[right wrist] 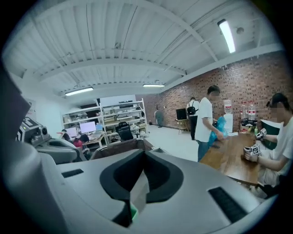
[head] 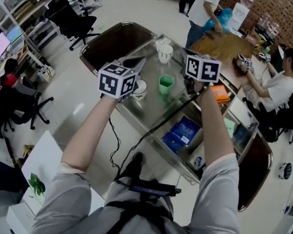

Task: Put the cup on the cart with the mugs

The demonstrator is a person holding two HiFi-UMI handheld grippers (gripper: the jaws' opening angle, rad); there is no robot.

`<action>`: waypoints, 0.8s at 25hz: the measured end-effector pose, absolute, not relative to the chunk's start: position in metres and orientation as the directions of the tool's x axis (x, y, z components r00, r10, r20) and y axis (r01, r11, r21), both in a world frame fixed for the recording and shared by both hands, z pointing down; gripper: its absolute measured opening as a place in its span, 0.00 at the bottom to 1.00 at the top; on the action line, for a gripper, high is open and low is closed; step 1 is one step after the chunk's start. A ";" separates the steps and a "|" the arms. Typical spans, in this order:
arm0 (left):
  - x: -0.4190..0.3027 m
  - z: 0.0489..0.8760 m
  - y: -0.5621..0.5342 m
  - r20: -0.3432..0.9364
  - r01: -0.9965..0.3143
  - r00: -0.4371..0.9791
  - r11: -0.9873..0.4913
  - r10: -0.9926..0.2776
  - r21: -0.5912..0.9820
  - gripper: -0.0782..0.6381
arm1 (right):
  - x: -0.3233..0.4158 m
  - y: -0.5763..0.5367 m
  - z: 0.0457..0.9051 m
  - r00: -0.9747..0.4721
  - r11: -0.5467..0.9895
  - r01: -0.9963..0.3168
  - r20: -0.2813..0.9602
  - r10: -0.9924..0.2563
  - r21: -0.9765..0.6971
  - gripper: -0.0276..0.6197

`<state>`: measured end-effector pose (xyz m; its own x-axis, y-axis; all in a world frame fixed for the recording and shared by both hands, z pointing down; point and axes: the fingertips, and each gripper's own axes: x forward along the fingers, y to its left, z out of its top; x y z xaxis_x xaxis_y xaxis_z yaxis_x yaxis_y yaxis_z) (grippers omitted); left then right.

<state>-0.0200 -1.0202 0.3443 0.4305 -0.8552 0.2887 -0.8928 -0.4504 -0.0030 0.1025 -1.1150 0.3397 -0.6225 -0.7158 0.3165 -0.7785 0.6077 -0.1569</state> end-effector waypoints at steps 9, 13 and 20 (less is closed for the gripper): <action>0.011 0.353 -0.900 0.270 -0.921 0.379 -0.388 -0.885 0.021 0.11 | 0.140 -0.983 0.332 -0.677 0.645 -0.735 0.287 -0.678 -0.208 0.05; 0.020 0.357 -0.843 0.263 -0.932 0.351 -0.361 -0.898 0.012 0.11 | 0.158 -0.928 0.327 -0.693 0.662 -0.721 0.258 -0.673 -0.207 0.05; 0.018 0.374 -0.751 0.304 -0.951 0.282 -0.306 -0.910 -0.034 0.11 | 0.178 -0.823 0.335 -0.717 0.698 -0.694 0.251 -0.650 -0.174 0.05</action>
<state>0.0182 -0.7510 0.3744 0.2822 -0.9100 0.3039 -0.9513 -0.3064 -0.0342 0.1783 -0.8233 0.3350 -0.7168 -0.6504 0.2514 -0.6945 0.6981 -0.1741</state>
